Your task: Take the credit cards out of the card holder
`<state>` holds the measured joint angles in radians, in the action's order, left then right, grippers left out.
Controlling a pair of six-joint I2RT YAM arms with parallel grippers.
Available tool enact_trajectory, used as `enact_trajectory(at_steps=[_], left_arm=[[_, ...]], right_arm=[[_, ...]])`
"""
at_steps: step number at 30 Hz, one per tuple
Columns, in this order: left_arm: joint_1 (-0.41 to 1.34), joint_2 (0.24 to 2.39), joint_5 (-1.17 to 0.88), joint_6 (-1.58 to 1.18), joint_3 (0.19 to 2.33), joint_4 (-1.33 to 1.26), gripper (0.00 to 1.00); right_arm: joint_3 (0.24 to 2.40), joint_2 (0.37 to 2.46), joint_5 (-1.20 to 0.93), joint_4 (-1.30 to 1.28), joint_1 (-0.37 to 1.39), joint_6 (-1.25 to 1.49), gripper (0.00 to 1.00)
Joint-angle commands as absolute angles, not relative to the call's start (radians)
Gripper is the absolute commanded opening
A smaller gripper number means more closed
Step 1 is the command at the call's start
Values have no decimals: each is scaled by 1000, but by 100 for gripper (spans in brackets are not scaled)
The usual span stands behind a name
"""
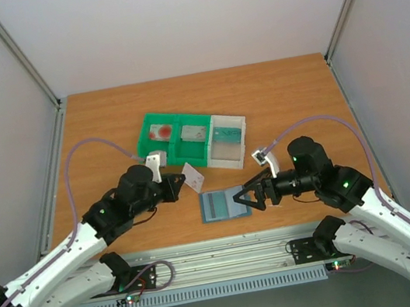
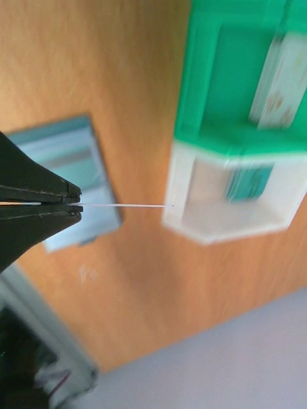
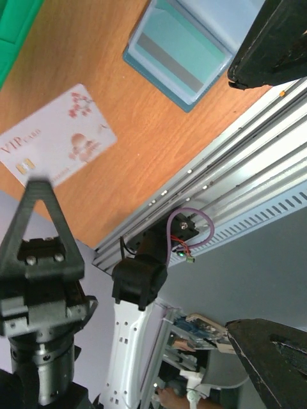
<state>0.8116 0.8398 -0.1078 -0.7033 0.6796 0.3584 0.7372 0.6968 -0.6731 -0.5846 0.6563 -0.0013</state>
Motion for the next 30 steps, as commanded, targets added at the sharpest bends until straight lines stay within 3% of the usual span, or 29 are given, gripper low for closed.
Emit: enact_trajectory(at_steps=[1,10,19,30], left_arm=[[796,911,225,-648,728,389,0],[694,1156,290,-586,843,214,0],[641,1393,258,-620,875,-135,0],[600,1658,228,-650,994,-264,0]], right_arm=[[756,672,-640,-568,654,29,98],[743,676,-664,-536,655,45,98],[741,655,-668,-536,655,67,98],[725,621,-640,-538,655,75,98]])
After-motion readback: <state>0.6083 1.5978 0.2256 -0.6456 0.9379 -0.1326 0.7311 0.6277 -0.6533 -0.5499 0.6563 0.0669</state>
